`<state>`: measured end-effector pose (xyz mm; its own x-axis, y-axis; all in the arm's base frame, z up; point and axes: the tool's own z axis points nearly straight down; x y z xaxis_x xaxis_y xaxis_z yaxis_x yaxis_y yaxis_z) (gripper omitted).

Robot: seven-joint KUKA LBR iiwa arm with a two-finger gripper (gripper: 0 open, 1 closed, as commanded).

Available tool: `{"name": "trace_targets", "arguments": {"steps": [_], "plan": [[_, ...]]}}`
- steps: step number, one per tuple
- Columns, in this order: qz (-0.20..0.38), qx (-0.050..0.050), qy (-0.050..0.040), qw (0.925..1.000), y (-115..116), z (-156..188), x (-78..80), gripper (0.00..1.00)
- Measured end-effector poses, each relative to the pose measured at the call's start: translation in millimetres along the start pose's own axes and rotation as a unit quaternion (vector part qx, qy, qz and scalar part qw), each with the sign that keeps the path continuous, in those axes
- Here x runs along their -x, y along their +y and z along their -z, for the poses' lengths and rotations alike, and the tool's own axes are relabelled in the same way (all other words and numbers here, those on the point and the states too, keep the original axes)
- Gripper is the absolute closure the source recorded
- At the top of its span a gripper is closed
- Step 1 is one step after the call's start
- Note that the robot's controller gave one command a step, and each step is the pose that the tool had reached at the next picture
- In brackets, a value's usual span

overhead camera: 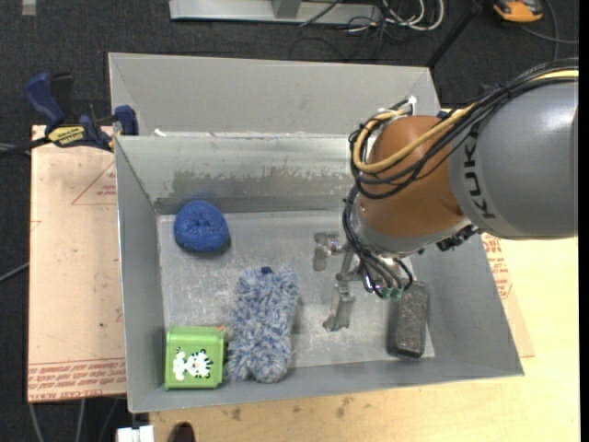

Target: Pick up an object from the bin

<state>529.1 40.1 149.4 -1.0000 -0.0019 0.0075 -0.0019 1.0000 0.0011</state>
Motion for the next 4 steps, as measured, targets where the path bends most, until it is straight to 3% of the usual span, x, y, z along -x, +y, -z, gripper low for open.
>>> {"name": "trace_targets", "arguments": {"steps": [1,2,3,4], "plan": [[0.000,0.000,-0.0038,1.0000,-0.1,4.5,1.6,0.00],[0.028,-0.001,-0.0078,0.9996,41.6,-35.6,18.6,0.00],[0.168,-0.001,-0.0054,0.9858,46.7,-78.4,44.1,1.00],[0.168,-0.001,-0.0054,0.9858,46.7,-78.4,44.1,1.00]]}}
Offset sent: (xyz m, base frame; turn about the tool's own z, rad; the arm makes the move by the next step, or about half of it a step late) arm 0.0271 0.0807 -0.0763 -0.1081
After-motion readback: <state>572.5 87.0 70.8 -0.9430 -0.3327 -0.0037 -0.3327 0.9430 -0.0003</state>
